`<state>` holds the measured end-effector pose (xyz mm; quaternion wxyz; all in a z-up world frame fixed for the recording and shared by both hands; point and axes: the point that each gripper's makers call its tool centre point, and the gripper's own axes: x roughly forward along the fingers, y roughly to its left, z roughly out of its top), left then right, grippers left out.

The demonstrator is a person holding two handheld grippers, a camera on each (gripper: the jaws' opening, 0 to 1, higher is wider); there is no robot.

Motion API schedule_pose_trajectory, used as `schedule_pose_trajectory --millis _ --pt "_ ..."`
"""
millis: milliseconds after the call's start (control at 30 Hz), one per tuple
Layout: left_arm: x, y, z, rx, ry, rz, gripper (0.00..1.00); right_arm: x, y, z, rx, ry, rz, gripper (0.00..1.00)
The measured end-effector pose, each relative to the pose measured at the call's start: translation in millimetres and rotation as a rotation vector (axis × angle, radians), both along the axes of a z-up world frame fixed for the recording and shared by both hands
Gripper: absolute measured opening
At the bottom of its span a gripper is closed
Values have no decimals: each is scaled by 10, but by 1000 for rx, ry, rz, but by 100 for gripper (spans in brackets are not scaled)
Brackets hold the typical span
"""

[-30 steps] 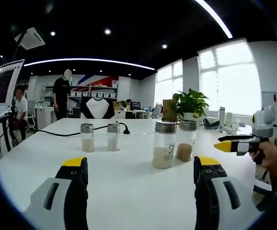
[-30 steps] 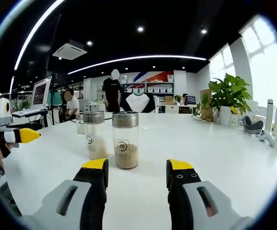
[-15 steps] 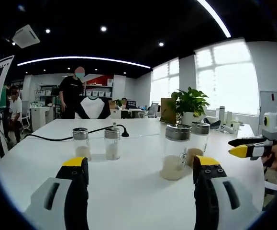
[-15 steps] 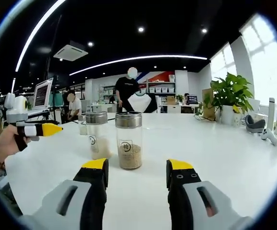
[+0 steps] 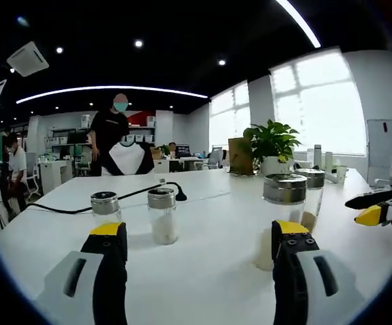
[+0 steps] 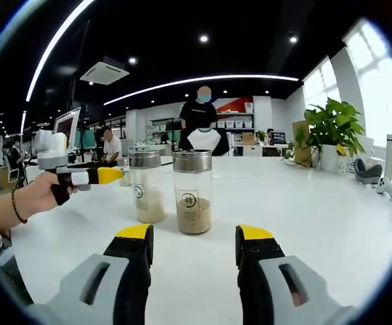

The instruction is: Rotate the seasoning bottle until the label or dispensing opening points toward the visible target arrow and the bottle remains upright within the marked orientation range

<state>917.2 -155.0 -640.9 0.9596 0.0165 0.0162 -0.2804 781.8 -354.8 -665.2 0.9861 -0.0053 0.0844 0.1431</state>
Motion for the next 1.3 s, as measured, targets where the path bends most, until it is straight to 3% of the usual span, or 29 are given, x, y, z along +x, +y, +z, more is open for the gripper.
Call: schedule_pose_trajectory --millis 333,500,700,900,1000,1300 --pt "474 25 -99 49 -6 25 88 -10 55 11 1 -1 16 48" --pt "627 15 -181 32 7 25 84 -17 78 19 0 -3 25 48" --pt "762 7 -288 21 46 31 78 -16 84 13 -1 -1 29 48" --pt "858 -48 -334 28 41 18 71 -7 96 -14 -2 10 34 48" --pt "926 -84 -343 -17 66 14 69 -4 101 -7 2 11 35 48" --pt "1055 -75 -437 16 70 37 53 -8 143 -24 5 15 48 48"
